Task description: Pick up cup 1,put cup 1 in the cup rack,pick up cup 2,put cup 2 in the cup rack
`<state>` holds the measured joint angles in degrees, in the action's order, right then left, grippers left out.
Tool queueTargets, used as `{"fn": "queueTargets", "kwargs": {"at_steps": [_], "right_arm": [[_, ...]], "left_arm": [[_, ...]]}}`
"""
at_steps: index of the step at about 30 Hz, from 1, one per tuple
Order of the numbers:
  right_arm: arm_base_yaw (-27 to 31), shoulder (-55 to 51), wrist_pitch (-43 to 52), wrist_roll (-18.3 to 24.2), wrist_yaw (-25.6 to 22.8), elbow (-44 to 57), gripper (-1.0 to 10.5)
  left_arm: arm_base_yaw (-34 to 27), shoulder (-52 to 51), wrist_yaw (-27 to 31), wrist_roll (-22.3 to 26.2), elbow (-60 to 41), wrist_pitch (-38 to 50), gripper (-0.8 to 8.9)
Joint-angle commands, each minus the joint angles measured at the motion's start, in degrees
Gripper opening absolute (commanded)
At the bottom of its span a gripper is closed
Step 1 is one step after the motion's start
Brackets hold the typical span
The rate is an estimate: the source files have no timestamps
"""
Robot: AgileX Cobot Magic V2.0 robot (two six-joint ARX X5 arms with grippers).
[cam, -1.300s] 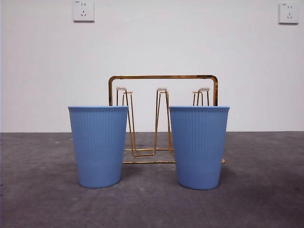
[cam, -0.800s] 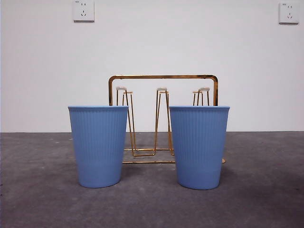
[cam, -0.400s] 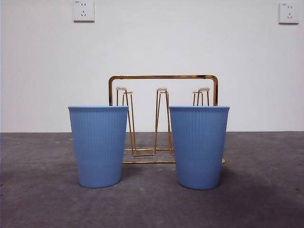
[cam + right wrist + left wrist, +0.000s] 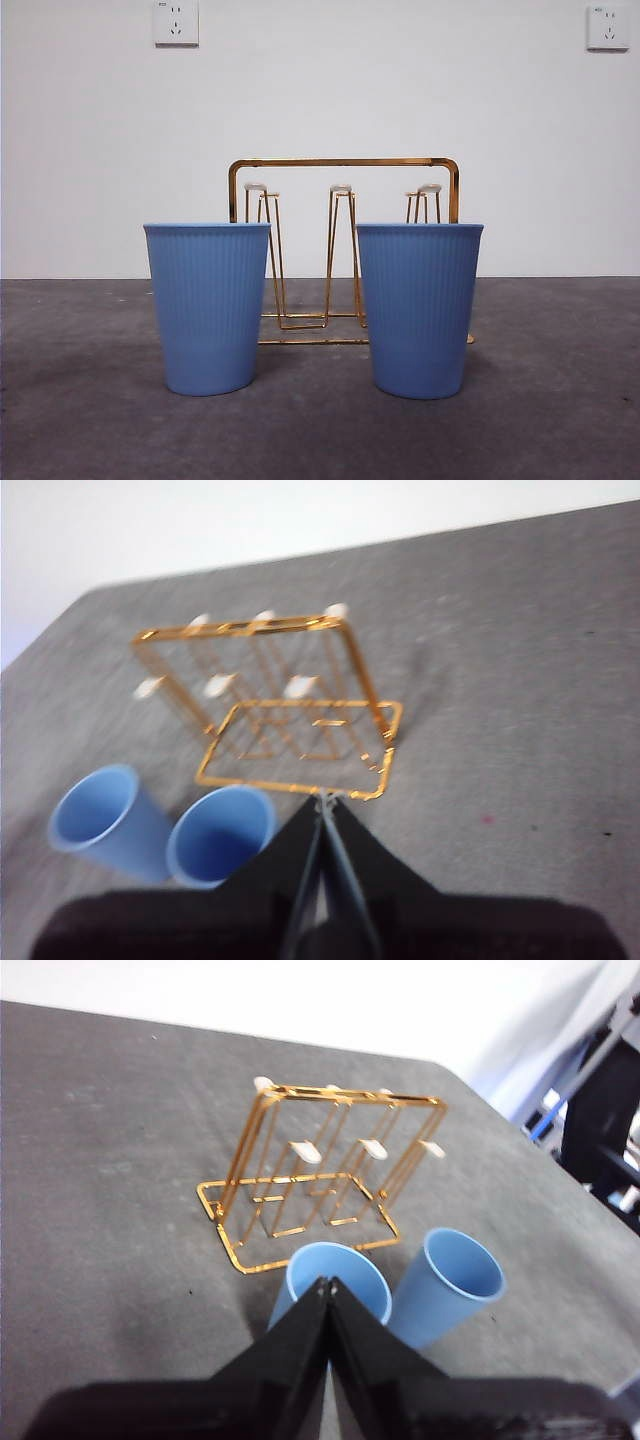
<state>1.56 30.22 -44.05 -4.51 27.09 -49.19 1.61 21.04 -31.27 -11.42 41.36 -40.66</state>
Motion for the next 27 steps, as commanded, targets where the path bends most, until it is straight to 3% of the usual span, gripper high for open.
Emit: {"fn": "queueTargets", "kwargs": {"at_steps": [1, 10, 19, 21, 23, 25, 27], "right_arm": [[0.0, 3.8, -4.6, 5.2, 2.7, -5.7, -0.1], [-0.9, 11.8, -19.7, 11.1, 4.4, -17.6, -0.1], [-2.0, 12.0, -20.4, 11.7, 4.0, -18.8, 0.0], [-2.0, 12.0, -20.4, 11.6, 4.0, -18.8, 0.1], [-2.0, 12.2, -20.3, 11.6, 4.0, -18.8, 0.9], [-2.0, 12.5, -20.2, 11.5, 4.0, -18.9, 3.0], [-2.0, 13.7, -20.2, 10.1, 4.0, -18.9, 5.7]], "left_arm": [[-0.1, 1.5, -0.5, 3.9, 4.4, -3.9, -0.06], [2.4, 8.5, -0.7, 7.5, 18.2, -14.6, -0.06], [5.0, 13.8, -0.7, 7.6, 22.9, -17.0, 0.1], [5.2, 14.4, -0.7, 7.6, 22.9, -17.1, 1.04], [5.2, 14.9, -0.9, 7.5, 22.9, -17.2, 3.11], [5.2, 15.5, -3.1, 7.4, 22.9, -17.1, 5.99], [5.2, 16.3, -6.4, 7.4, 22.9, -16.7, 6.05]]}}
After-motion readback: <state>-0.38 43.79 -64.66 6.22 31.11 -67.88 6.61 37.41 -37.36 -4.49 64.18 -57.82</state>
